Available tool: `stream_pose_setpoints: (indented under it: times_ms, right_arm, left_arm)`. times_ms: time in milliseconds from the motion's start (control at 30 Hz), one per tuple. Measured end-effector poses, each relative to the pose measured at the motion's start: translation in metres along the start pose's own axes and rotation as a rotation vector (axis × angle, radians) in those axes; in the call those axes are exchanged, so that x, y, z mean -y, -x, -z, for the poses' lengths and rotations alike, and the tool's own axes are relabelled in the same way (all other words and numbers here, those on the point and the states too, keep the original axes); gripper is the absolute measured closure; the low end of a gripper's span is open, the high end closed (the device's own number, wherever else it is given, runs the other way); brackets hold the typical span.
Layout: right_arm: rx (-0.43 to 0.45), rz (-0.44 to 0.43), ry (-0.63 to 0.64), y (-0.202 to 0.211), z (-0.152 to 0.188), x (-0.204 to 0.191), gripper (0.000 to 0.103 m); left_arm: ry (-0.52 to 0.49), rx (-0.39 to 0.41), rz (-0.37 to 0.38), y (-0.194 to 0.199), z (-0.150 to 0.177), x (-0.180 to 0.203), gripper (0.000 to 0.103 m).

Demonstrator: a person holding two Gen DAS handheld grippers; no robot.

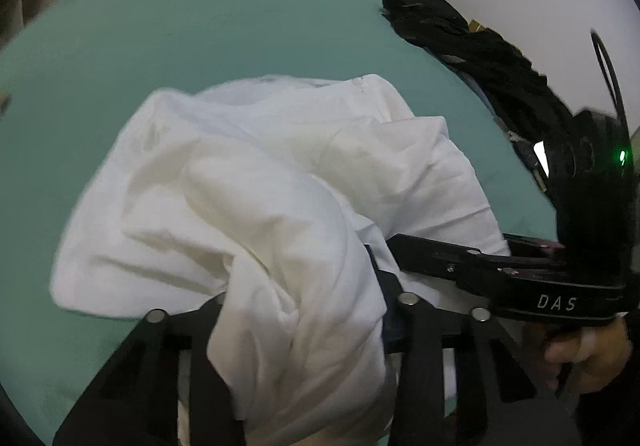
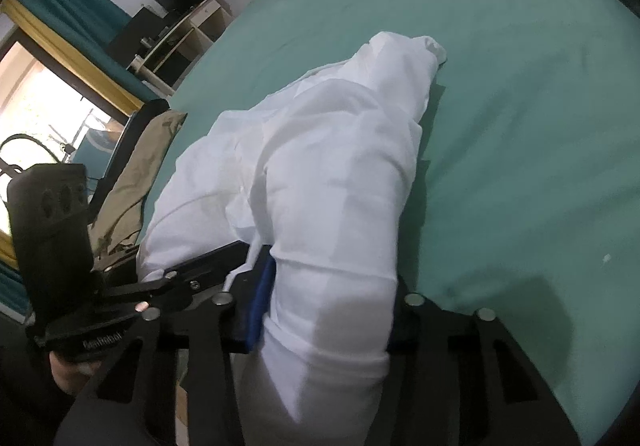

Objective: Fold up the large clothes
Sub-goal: 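Lift the gathered jacket with both grippers and carry it toward the beige garment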

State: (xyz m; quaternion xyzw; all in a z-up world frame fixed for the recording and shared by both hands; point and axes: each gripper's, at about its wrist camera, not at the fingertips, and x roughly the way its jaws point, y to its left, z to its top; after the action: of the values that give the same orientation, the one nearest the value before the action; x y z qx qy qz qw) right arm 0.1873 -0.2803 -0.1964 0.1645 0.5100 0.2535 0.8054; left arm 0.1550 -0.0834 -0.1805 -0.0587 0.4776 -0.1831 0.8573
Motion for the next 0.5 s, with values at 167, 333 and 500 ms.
stream_pose_setpoints:
  times_ms: [167,333,500]
  right_arm:
    - [0.030,0.028,0.025,0.006,-0.002,-0.010,0.078]
    - [0.061,0.042,0.050,0.014,-0.003,-0.020,0.081]
    - [0.083,0.045,0.067,0.022,-0.006,-0.029,0.081]
  left_arm:
    - [0.023,0.022,-0.004,0.009,-0.001,0.000,0.072]
    - [0.045,0.041,-0.006,0.022,0.000,-0.005,0.076]
    - [0.039,0.062,-0.012,0.037,0.000,-0.004,0.077]
